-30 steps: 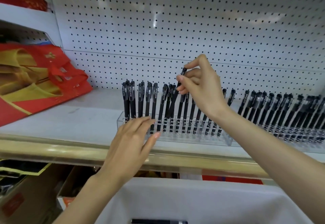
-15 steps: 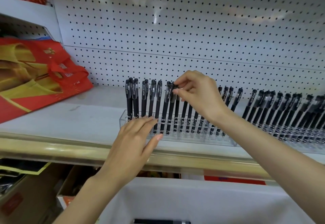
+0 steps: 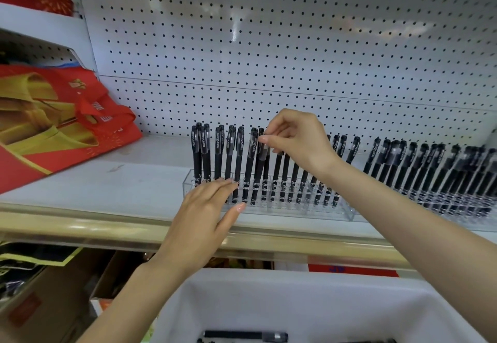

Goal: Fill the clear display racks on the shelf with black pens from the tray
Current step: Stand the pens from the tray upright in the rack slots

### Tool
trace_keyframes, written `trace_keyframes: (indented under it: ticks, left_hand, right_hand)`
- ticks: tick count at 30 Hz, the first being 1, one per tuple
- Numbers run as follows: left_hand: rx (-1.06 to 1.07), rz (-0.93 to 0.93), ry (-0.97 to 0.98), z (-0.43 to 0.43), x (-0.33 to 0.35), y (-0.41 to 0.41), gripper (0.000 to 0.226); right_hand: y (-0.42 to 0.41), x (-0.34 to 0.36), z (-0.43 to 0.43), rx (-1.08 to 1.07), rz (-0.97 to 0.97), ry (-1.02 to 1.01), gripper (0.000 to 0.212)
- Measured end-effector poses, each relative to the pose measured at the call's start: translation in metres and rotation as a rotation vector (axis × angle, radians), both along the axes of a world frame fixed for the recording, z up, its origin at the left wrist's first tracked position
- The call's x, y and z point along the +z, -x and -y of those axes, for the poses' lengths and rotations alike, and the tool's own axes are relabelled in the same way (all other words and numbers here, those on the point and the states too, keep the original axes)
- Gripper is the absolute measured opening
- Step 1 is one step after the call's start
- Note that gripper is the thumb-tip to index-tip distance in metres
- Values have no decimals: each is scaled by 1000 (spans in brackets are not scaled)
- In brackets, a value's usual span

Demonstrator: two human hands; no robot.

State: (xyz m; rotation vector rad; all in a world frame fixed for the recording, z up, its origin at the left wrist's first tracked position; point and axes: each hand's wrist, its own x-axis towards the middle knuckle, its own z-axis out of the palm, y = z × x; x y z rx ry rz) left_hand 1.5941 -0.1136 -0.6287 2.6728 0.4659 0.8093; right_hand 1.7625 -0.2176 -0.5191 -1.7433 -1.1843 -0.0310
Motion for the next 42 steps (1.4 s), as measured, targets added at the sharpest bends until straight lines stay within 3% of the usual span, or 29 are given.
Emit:
trace_keyframes:
  ticks: [11, 20, 42]
  left_hand:
    - [-10, -38, 6, 1, 2, 0, 78]
    - [-28, -38, 14, 0, 0, 1, 76]
    - [-23, -64, 7, 4, 6, 2, 79]
  right_hand:
    - [2, -2, -3, -59, 96, 22, 7]
    - [7, 4, -5, -69, 160, 58, 18]
    - [3, 4, 0, -70, 102, 44, 7]
